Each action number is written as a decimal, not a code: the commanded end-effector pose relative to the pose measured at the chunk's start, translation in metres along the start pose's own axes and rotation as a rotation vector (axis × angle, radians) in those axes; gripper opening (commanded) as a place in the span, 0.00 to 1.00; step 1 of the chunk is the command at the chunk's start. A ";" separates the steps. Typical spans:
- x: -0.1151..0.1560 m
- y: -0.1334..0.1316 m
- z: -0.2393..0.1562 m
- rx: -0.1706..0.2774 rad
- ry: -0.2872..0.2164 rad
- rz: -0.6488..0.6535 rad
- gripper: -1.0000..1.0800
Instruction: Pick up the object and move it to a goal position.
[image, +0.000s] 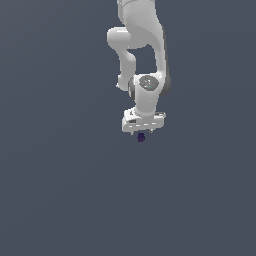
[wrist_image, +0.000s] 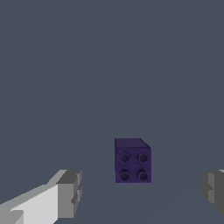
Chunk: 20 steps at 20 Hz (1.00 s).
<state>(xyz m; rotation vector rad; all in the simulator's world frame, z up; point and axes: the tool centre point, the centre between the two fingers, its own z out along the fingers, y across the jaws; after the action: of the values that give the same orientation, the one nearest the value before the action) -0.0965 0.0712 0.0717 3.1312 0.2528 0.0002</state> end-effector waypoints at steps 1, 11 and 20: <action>0.000 0.000 0.004 0.000 0.000 0.000 0.96; -0.002 -0.001 0.043 0.000 0.000 -0.001 0.96; -0.002 -0.001 0.050 0.000 0.000 -0.001 0.00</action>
<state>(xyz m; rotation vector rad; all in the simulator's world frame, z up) -0.0986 0.0715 0.0223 3.1313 0.2542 -0.0010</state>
